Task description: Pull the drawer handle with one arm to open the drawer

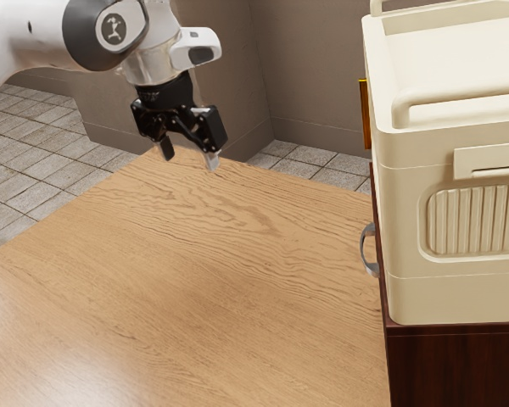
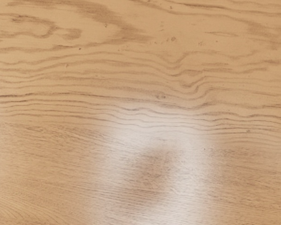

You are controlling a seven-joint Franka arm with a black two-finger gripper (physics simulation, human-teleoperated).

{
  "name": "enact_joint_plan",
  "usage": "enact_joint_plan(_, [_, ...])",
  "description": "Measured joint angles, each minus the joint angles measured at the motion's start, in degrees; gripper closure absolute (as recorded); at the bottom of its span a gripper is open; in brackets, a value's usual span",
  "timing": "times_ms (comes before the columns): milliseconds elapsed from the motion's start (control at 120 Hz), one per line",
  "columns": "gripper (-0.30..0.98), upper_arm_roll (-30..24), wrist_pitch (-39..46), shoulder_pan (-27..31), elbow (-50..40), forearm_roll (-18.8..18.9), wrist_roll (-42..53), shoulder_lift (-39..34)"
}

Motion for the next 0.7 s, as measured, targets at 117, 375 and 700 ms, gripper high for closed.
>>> enact_joint_plan(117, [0.02, -0.69, 3.31, -0.43, -4.25, -4.42, -0.60, -1.13])
enact_joint_plan(375, [0.02, -0.93, 21.65, -2.57, -20.92, -19.57, -3.79, -5.85])
enact_joint_plan(700, [0.02, -1.10, 31.70, -3.63, -25.63, -25.16, -10.75, -5.88])
